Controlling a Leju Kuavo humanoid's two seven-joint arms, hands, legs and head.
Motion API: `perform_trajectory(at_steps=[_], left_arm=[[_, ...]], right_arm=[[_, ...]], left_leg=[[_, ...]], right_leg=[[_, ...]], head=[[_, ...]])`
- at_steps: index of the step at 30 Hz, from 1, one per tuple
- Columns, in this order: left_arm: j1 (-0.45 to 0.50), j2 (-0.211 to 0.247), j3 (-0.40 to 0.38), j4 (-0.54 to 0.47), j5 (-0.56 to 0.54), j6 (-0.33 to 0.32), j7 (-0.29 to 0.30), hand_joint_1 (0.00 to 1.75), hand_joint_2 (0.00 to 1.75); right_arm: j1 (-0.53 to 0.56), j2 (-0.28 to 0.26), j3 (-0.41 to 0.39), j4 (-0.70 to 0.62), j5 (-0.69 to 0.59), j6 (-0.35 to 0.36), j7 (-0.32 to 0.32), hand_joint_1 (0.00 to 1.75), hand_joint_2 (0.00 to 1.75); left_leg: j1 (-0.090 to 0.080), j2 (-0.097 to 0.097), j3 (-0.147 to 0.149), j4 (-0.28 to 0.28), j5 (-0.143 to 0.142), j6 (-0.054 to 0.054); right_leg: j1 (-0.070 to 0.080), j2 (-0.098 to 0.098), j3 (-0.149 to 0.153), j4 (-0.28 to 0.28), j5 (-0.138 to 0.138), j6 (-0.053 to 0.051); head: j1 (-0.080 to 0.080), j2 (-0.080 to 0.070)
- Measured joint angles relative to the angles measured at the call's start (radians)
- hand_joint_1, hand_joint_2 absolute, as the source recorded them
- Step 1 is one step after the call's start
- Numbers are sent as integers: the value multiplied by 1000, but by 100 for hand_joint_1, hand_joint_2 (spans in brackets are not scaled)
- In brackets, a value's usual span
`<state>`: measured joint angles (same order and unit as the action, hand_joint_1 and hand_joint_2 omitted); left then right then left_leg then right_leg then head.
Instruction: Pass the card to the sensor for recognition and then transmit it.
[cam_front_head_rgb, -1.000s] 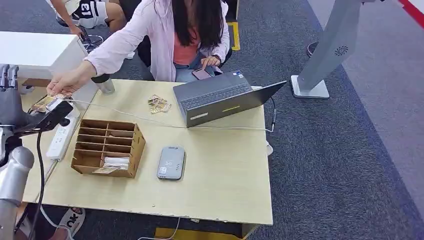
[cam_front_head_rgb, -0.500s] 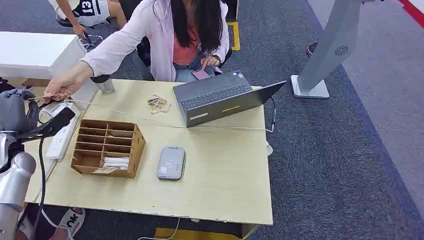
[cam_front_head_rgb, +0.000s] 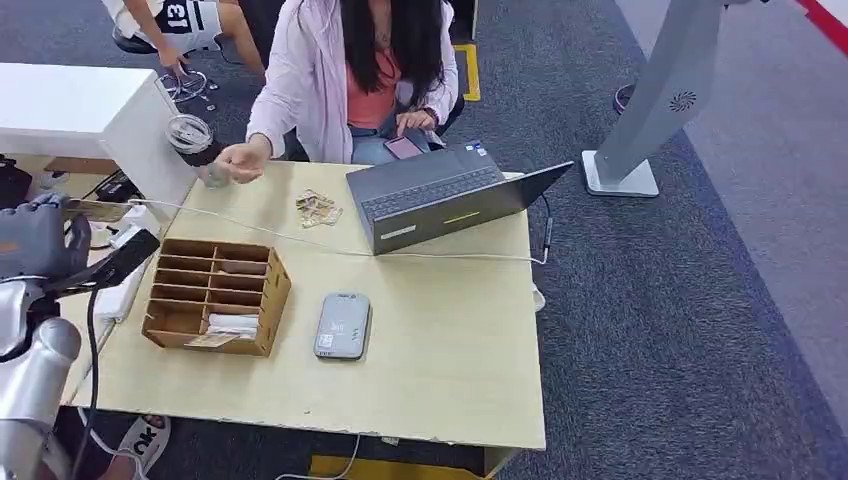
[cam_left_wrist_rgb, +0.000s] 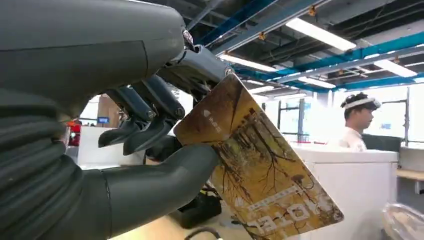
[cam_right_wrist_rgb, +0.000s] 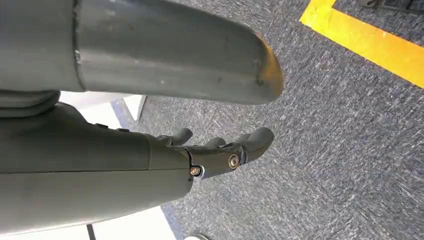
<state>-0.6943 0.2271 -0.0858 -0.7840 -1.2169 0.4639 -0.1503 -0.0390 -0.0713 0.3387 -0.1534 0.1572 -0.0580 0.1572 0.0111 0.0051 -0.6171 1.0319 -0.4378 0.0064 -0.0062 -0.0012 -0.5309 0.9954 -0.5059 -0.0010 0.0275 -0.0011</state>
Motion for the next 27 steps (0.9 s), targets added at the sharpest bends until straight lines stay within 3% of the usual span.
perform_trajectory(at_steps=[5,11,19,27], left_arm=[[29,-50,-30,-55,-6,2,6,175,175],[38,-76,-46,-91,-1,2,-11,175,175],[96,-239,-181,-179,-35,2,25,175,175],[121,-334,-288,-158,-36,-5,58,175,175]], right_arm=[[-1,0,0,0,0,-2,-3,0,0],[2,0,0,0,0,-2,-5,0,0],[-2,0,0,0,-3,-13,-5,0,0],[-2,0,0,0,0,-11,-5,0,0]], left_leg=[[0,0,-1,0,0,0],[0,0,0,0,0,0],[-1,-4,-3,1,0,2],[-1,-4,-3,1,1,3]], right_leg=[[0,0,0,0,0,0],[0,0,-1,0,1,1],[0,-4,-1,-1,1,2],[-1,-4,-1,-1,1,2]], head=[[0,0],[0,0],[2,0],[2,0]])
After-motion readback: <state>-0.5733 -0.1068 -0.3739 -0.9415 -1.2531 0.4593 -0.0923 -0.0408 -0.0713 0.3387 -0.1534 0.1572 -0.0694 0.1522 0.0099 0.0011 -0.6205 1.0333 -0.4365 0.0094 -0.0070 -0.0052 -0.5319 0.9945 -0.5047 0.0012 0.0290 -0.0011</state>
